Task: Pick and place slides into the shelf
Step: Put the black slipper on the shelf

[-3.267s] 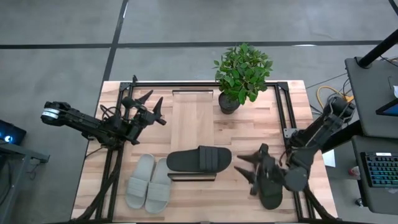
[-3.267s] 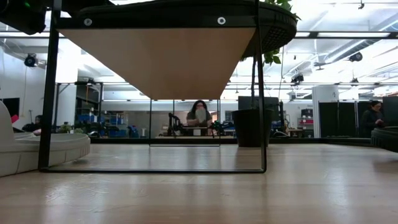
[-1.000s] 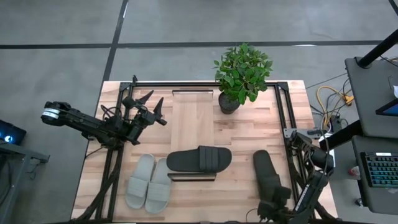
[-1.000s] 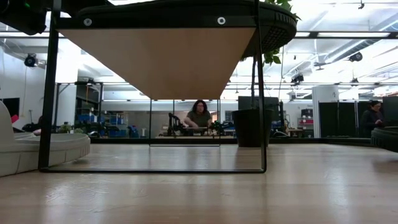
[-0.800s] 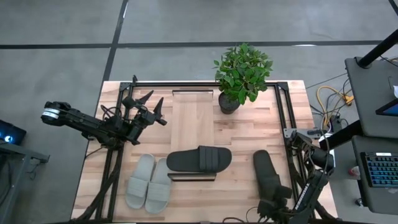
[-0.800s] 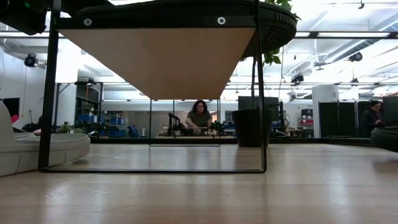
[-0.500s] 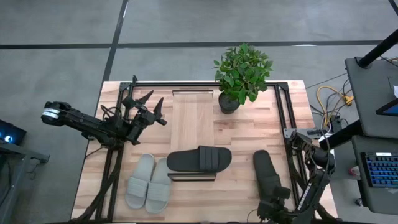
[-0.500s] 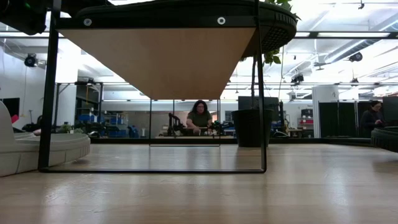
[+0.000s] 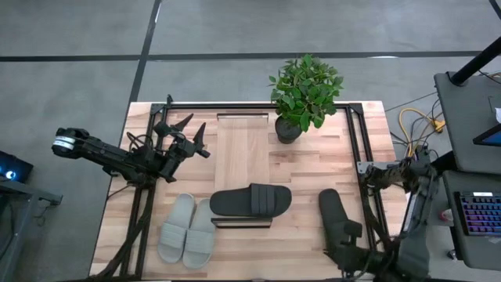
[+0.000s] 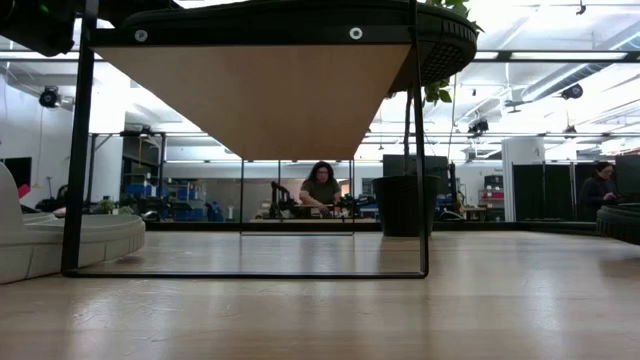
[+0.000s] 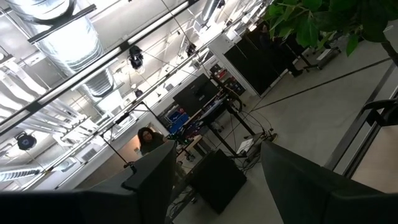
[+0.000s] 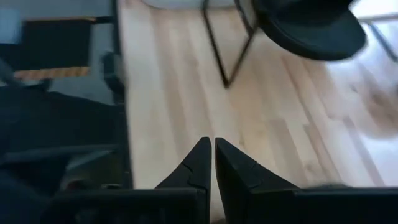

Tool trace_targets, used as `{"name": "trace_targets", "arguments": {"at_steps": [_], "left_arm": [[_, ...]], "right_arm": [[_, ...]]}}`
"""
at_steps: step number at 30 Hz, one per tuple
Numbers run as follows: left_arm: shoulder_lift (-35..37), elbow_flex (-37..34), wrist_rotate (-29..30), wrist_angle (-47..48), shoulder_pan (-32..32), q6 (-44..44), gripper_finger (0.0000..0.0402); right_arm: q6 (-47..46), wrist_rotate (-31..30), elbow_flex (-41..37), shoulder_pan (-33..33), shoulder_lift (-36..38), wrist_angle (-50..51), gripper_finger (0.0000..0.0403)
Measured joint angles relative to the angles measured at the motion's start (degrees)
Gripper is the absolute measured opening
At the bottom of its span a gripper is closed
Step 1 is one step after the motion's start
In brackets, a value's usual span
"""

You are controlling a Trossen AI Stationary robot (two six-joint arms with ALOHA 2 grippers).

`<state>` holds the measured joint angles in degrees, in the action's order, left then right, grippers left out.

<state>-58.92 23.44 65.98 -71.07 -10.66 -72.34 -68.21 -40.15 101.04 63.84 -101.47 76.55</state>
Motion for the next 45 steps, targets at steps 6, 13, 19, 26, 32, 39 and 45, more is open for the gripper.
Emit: {"name": "trace_targets", "arguments": {"at_steps": [6, 13, 19, 26, 32, 39, 45], "left_arm": [[0.0, 0.0, 0.0, 0.0, 0.0, 0.0, 0.0219], [0.0, 0.0, 0.0, 0.0, 0.0, 0.0, 0.0219], [0.0, 0.0, 0.0, 0.0, 0.0, 0.0, 0.0219], [0.0, 0.0, 0.0, 0.0, 0.0, 0.0, 0.0219], [0.0, 0.0, 0.0, 0.0, 0.0, 0.1, 0.0219], [0.0, -0.1, 0.0, 0.0, 0.0, 0.2, 0.0219], [0.0, -0.1, 0.0, 0.1, 0.0, 0.5, 0.0219]], "right_arm": [[9.3, 0.8, -8.8, -0.5, 10.5, -10.5, 0.0012], [20.5, 6.1, -28.8, -2.4, 24.2, -35.1, 0.0012], [13.9, 21.2, -44.3, -8.3, 34.9, -42.2, 0.0012], [10.8, 27.3, -53.8, -14.8, 45.2, -39.3, 0.0013], [6.9, 33.7, -55.1, -19.8, 48.9, -34.7, 0.0039], [3.8, 47.6, -53.6, -26.1, 46.7, -26.6, 0.0121], [5.7, 54.2, -53.5, -29.1, 43.4, -26.6, 0.0182]]}}
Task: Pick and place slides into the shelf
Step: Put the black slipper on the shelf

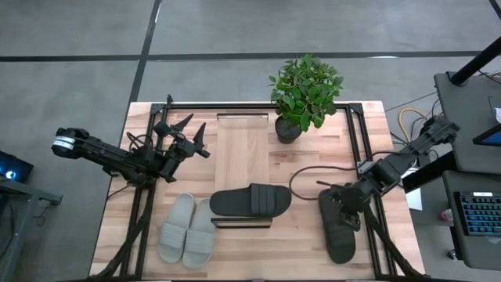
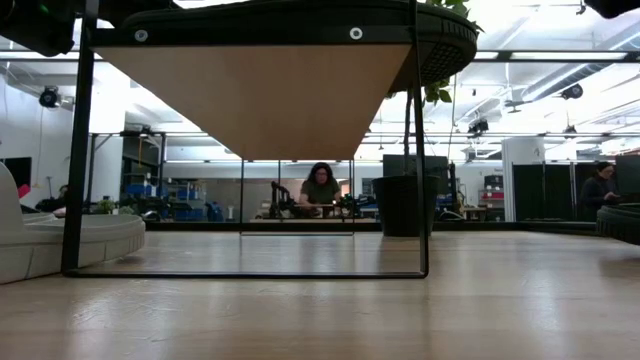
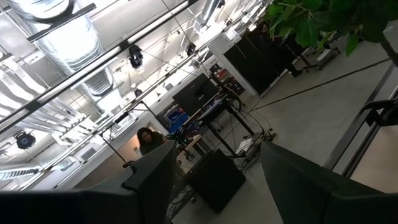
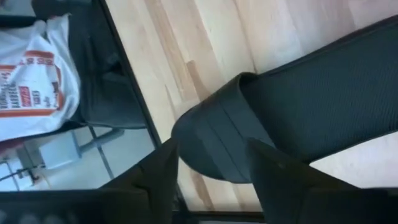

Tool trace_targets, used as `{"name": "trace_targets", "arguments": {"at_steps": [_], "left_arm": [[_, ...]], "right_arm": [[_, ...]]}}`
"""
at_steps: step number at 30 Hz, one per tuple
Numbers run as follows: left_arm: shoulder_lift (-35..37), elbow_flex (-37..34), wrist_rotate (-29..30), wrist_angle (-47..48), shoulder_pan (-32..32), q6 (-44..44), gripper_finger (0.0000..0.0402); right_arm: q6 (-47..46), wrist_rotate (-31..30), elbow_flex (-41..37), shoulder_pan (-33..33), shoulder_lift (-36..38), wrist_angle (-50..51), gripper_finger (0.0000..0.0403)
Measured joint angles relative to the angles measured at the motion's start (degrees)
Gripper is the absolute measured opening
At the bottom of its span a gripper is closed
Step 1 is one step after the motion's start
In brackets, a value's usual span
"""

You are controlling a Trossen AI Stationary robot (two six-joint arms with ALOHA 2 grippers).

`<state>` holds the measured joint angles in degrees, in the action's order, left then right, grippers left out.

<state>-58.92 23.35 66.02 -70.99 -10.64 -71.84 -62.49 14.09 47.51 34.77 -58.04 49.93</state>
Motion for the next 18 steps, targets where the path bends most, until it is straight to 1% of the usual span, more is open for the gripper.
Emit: {"name": "trace_targets", "arguments": {"at_steps": [5, 18], "left_arm": [[0.0, 0.0, 0.0, 0.7, 0.0, 1.0, 0.0219], [0.0, 0.0, 0.0, 1.0, 0.0, 1.0, 0.0219]], "right_arm": [[3.4, 0.0, 0.0, -1.0, -2.7, 0.0, 0.02], [16.0, -0.1, 0.0, -1.0, -14.1, 1.2, 0.0198]]}}
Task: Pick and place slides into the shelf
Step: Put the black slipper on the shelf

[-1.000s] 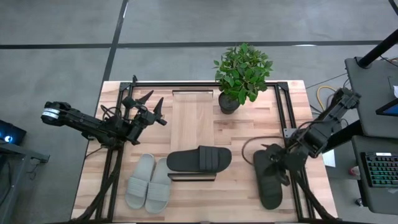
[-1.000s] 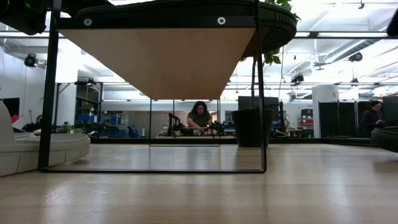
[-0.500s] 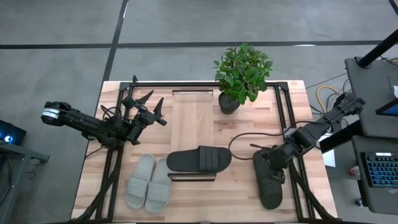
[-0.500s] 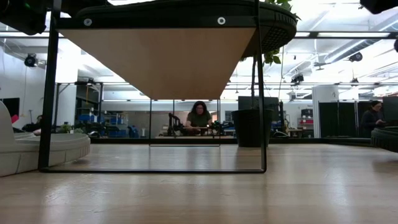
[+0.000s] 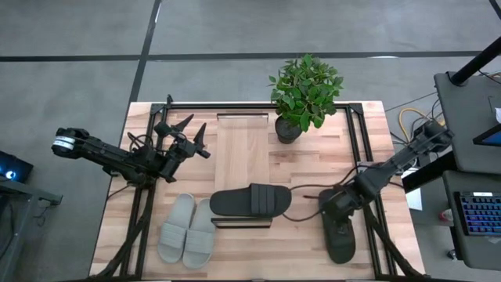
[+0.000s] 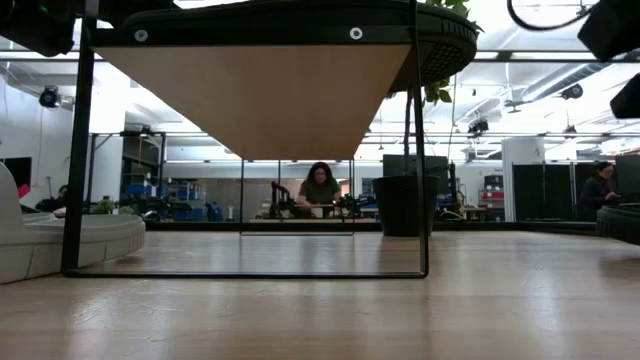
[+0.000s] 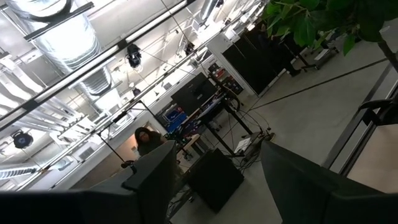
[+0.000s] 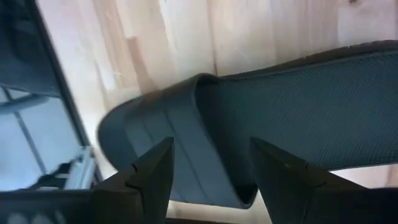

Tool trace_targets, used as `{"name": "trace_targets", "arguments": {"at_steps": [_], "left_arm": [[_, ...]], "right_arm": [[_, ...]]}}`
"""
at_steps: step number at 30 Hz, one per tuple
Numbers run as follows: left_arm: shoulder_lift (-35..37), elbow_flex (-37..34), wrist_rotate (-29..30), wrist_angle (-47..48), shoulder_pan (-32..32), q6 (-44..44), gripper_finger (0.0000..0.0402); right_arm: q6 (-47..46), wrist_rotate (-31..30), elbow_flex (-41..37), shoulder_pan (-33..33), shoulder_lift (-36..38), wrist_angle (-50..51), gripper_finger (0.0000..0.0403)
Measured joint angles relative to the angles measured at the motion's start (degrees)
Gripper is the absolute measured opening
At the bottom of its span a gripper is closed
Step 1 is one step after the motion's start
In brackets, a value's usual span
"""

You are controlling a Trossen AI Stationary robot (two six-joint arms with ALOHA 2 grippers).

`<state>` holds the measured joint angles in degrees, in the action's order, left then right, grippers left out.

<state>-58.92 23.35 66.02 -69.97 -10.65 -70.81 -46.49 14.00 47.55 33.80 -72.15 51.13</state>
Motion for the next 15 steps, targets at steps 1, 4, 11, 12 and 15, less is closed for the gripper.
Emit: {"name": "trace_targets", "arguments": {"at_steps": [1, 4, 11, 12, 15], "left_arm": [[0.0, 0.0, 0.0, 0.0, 0.0, 0.0, 0.0219], [0.0, 0.0, 0.0, 0.0, 0.0, 0.0, 0.0219], [0.0, 0.0, 0.0, 0.0, 0.0, 0.0, 0.0219], [0.0, 0.0, 0.0, 0.0, 0.0, 0.0, 0.0219], [0.0, 0.0, 0.0, 0.0, 0.0, 0.0, 0.0219]], "right_arm": [[0.1, 0.2, 0.0, 0.0, -0.6, 0.0, 0.0198], [0.1, 2.2, 0.0, 0.0, -1.9, -0.1, 0.0199], [0.3, 4.6, 0.0, 0.0, -3.0, -0.7, 0.0198], [0.5, 4.4, 0.0, 0.0, -3.1, -0.7, 0.0198], [1.7, 4.1, 0.0, 0.0, -3.8, -0.9, 0.0195]]}}
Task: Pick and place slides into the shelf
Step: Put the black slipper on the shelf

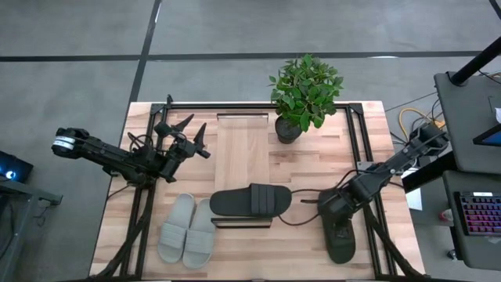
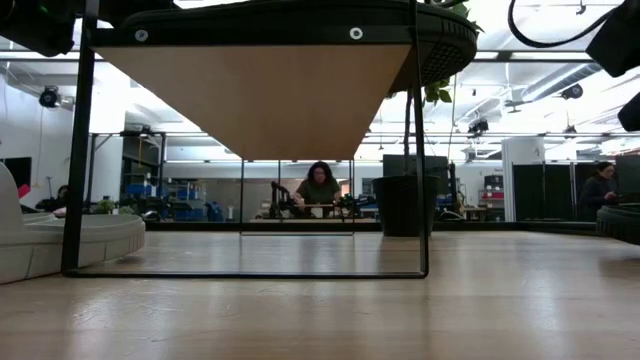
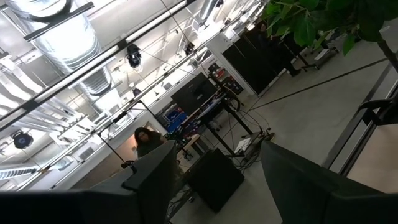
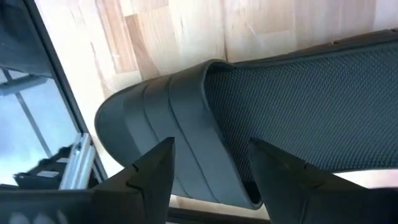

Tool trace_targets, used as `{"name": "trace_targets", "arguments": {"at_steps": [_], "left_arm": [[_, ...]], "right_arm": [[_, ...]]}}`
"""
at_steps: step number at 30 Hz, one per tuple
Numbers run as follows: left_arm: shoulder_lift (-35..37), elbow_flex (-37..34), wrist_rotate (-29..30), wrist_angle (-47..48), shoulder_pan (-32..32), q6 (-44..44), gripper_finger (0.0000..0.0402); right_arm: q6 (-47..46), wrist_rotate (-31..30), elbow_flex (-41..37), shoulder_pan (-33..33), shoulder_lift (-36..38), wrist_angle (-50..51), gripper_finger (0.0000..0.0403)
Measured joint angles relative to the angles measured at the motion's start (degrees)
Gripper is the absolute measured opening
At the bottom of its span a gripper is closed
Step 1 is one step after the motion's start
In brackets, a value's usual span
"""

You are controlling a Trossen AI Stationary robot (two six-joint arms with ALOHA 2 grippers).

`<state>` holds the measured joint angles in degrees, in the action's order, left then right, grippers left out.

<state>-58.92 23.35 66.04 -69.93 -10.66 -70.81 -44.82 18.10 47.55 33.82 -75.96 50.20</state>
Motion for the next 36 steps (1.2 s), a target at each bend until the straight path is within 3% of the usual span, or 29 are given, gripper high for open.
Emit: {"name": "trace_targets", "arguments": {"at_steps": [8, 15, 31, 36], "left_arm": [[0.0, 0.0, 0.0, 0.0, 0.0, 0.0, 0.0219], [0.0, 0.0, 0.0, 0.0, 0.0, 0.0, 0.0219], [0.0, 0.0, 0.0, 0.0, 0.0, -0.1, 0.0219], [0.0, 0.0, 0.0, 0.0, 0.0, -0.1, 0.0219]], "right_arm": [[1.6, 0.5, -0.1, 0.0, -3.4, -0.5, 0.0187], [1.6, 8.7, -0.2, 0.0, -6.0, -4.1, 0.0168], [5.0, 9.4, -0.3, 0.1, -6.0, -4.3, 0.0023], [4.1, 9.7, -0.3, 0.1, -6.0, -4.2, 0.0012]]}}
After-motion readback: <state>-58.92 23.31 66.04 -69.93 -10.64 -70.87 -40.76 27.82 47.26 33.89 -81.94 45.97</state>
